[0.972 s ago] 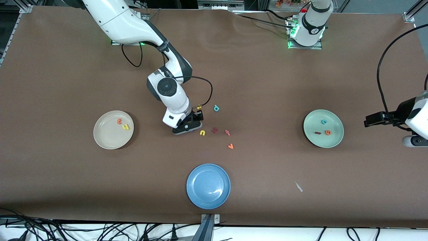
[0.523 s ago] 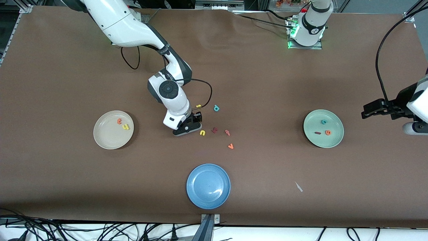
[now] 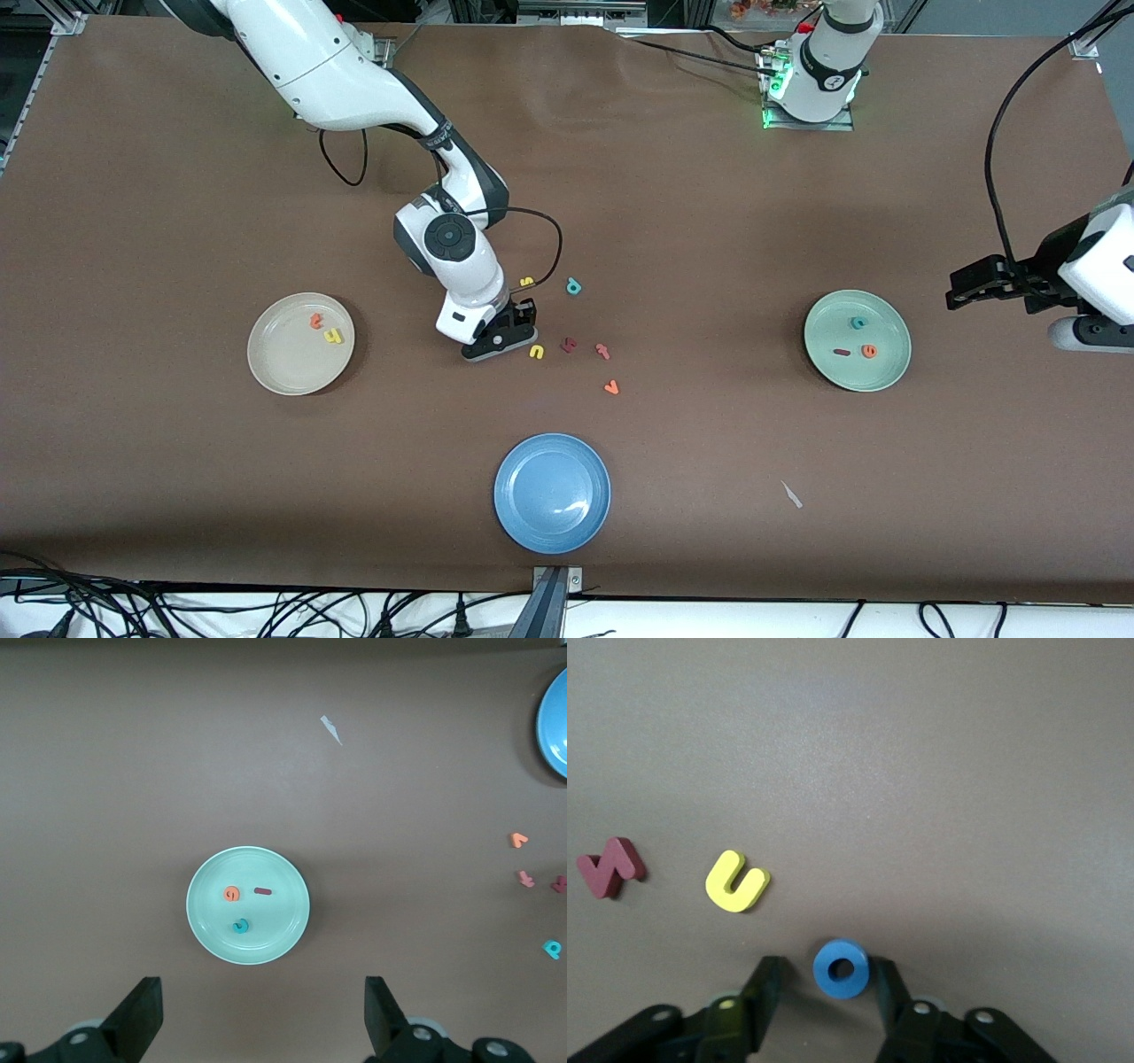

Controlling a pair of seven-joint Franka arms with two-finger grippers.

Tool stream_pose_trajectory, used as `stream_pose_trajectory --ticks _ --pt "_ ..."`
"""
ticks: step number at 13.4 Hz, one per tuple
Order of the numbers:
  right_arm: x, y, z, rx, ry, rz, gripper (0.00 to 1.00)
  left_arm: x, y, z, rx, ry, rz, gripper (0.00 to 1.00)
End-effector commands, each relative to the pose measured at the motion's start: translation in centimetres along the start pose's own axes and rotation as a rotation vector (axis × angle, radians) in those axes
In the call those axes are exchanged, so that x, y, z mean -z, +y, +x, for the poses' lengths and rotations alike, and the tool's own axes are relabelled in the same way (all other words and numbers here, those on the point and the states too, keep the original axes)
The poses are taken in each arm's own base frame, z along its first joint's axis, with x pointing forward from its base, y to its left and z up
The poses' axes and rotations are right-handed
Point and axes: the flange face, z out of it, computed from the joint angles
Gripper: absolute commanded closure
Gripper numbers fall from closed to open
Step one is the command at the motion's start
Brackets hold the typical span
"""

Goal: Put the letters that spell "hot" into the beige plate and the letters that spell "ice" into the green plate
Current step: 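Grasp the blue o with the right gripper while the left gripper returns to rest, then carry the blue o onto the cream plate and open the right gripper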

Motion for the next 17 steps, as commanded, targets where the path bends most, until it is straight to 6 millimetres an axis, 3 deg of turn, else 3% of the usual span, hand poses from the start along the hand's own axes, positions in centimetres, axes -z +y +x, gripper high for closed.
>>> stream_pose_trajectory --ticks 1,3,6,9,14,15,17 --pt "-0.7 -0.4 0.1 0.016 0.011 -0.003 0.78 1.5 1.9 -1.3 -0.016 0.007 0.043 0.0" --pt "-0.9 -0.2 0.0 0.018 0.009 -0.007 0.86 1.7 0.4 -1.6 0.034 -0.003 -0.011 0.0" --pt "0.1 1.2 0.4 0.078 0.016 -0.034 0.9 1.4 -0.7 -1.5 -0.05 -0.006 -0.022 0.0" --pt "5.7 7.4 1.7 0.172 -0.048 -0.088 0.89 1.0 -0.9 -1.3 -0.047 -0.013 -0.019 0.0" --pt "14.2 20.9 -4.0 0.325 -0.18 -0.158 0.89 1.0 -0.2 -1.3 -0.055 -0.014 -0.016 0.0" --pt "15.4 23.5 -4.9 0.366 -0.203 -0.163 0.89 1.0 0.0 -1.3 -0.058 -0.014 -0.016 0.0" --pt "15.8 28.9 -6.3 0.405 -0.242 -0.164 0.89 1.0 0.0 -1.2 -0.06 -0.013 -0.015 0.0"
